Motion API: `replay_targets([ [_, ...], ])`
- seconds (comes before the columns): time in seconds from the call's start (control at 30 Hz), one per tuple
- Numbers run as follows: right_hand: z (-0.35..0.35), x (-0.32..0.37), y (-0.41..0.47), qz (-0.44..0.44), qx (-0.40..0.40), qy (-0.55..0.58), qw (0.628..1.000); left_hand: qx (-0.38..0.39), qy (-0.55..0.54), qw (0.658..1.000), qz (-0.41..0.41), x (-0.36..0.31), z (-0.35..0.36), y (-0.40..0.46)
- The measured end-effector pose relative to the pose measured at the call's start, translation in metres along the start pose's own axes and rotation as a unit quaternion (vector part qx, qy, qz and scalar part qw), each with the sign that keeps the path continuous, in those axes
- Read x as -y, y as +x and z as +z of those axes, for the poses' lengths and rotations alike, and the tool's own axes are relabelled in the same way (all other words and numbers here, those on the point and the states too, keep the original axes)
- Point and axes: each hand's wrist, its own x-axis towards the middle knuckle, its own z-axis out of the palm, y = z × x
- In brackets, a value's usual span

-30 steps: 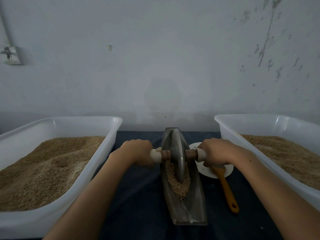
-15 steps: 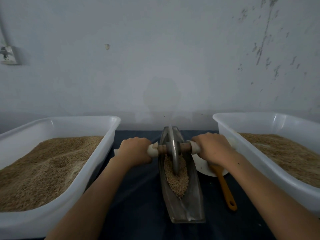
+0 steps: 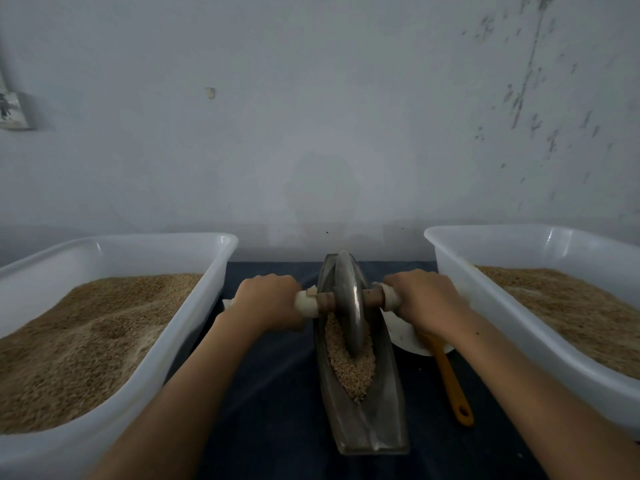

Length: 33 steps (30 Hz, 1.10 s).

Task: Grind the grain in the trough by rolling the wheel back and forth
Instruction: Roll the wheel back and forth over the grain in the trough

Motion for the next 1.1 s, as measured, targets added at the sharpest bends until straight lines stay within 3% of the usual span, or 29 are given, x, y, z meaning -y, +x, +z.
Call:
replay_targets([
  [0.1,0.005,0.002,0.0,0.003,-0.039,-0.012,0.999,-0.052,0.023,0.998,0.001,-0.001,0.003,-0.002],
  [0.2,0.004,0.003,0.0,0.005,-0.03,-0.01,0.999,-0.05,0.024,0.998,0.007,-0.001,0.003,-0.002],
  [0.37,-0.014,0.001,0.001,-0.011,0.094,-0.032,0.995,0.099,-0.047,0.994,0.004,0.003,-0.005,-0.003],
  [0.47,-0.021,0.004,0.0,-0.016,0.124,-0.048,0.991,0.142,-0.08,0.987,-0.002,0.005,-0.005,-0.002],
  [0.57,-0.02,0.006,-0.001,-0.014,0.095,-0.054,0.994,0.122,-0.077,0.99,-0.001,0.006,-0.001,-0.001],
  [0.73,-0.006,0.006,-0.002,-0.007,-0.001,-0.036,0.999,-0.023,-0.026,0.999,0.021,0.006,0.008,0.001],
  [0.83,0.001,0.004,-0.002,-0.003,-0.046,-0.032,0.998,-0.071,-0.013,0.997,0.021,0.005,0.012,0.002],
  [0.93,-0.002,0.004,-0.002,-0.005,-0.027,-0.033,0.999,-0.054,-0.012,0.998,0.021,0.006,0.012,0.002],
  [1.1,-0.017,0.006,-0.001,-0.013,0.08,-0.058,0.995,0.055,-0.047,0.997,0.022,0.007,0.005,0.001],
])
